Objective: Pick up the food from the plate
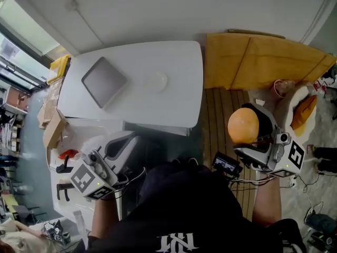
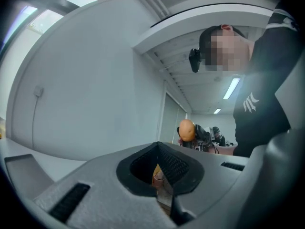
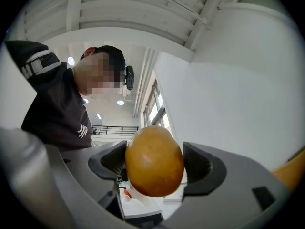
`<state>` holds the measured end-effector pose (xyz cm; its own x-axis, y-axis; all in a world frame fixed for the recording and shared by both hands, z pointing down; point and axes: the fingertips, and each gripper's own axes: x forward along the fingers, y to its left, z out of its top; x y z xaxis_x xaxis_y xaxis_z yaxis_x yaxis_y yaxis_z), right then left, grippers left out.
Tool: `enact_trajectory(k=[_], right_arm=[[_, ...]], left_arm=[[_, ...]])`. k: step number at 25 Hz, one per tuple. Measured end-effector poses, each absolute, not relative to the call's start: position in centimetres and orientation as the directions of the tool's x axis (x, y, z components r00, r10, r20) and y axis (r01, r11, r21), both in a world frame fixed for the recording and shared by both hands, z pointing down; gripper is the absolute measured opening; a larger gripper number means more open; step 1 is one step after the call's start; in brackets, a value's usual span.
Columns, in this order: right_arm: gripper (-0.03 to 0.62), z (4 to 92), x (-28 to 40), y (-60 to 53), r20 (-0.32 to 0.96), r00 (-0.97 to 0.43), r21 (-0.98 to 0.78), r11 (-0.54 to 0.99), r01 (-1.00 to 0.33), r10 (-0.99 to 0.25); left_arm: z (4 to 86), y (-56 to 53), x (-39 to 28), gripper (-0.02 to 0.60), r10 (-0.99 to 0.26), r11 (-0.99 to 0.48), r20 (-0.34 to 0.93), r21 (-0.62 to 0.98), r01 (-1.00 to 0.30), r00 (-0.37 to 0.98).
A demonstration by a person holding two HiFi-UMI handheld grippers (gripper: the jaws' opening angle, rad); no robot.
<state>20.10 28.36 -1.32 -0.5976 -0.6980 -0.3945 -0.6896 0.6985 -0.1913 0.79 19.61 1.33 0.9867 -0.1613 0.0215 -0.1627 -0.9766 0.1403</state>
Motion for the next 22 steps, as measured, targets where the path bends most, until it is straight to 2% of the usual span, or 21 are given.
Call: enact_trajectory(k=[3, 8, 22], right_arm=[[0.367, -1.0, 19.4, 28.9, -0.404, -0.587, -0.236, 0.700, -0.674, -0.702], [0.367, -1.4, 19.1, 28.6, -0.414, -0.600, -0.244, 0.718, -0.652, -0.685], [0.367, -0.8, 15.9, 27.6, -0.384, -0.672, -0.245, 0.772, -0.587, -0.633]], left_arm=[[2.3, 20.4, 1.2, 0.005, -0.128, -0.983, 0.039, 0.130, -0.132, 0.991], [1.6, 21.7, 3.3, 0.005, -0.094, -0.981, -0.002, 0.171, -0.092, 0.996], [2.6, 22.2, 0.5, 0.005, -0.154, -0.980, 0.045, 0.121, -0.158, 0.987]])
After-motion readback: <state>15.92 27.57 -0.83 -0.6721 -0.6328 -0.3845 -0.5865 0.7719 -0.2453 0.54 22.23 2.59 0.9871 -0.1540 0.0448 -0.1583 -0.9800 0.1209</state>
